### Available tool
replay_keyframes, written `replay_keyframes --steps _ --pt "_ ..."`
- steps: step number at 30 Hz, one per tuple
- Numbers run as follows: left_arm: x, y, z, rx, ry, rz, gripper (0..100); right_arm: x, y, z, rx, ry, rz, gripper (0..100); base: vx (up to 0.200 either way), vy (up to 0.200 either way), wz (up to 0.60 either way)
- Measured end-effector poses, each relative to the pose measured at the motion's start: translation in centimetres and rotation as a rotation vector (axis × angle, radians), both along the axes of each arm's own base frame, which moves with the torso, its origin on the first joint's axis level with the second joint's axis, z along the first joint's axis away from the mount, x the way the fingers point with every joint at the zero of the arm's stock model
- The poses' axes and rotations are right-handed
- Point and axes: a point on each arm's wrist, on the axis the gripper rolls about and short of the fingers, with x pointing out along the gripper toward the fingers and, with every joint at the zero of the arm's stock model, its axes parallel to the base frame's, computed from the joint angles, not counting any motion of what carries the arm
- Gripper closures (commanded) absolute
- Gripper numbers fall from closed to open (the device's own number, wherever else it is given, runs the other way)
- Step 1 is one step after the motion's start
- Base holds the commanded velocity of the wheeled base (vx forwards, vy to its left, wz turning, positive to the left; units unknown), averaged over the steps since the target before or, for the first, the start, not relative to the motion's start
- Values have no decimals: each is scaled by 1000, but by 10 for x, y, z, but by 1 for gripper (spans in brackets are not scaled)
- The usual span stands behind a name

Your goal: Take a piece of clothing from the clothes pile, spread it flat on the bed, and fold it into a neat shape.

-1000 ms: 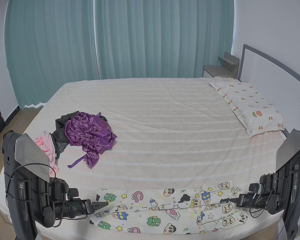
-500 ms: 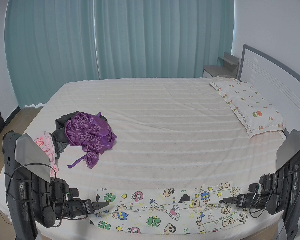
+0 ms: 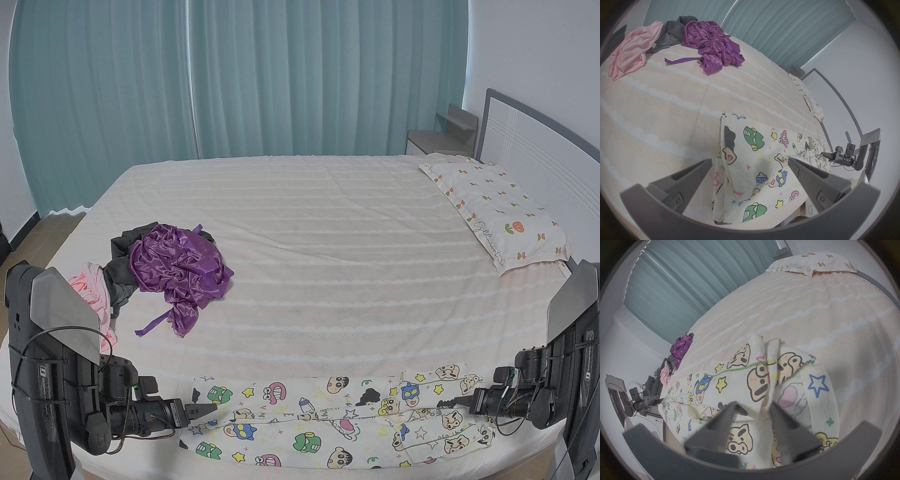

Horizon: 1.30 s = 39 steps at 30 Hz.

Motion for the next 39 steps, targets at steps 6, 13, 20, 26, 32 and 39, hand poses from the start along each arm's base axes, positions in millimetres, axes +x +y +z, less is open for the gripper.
replay_keyframes --steps 6,13,20,26,32,39 --pt "0 0 -1 0 1 -1 0 -5 -3 2 2 10 -11 100 0 0 0" --pt "1 0 -1 0 2 0 0 -4 -11 8 3 -15 -49 100 0 0 0" --pt "1 0 -2 2 1 0 0 -5 -20 11 -4 -25 -90 100 0 0 0" --pt "1 0 -2 3 1 0 0 -5 -21 11 -17 -21 -100 100 0 0 0" --pt "1 0 -2 6 -1 4 0 -6 -22 10 -49 -4 -121 100 0 0 0" --pt "2 0 -2 12 -5 3 0 -8 -21 9 -79 3 -98 0 0 0 0"
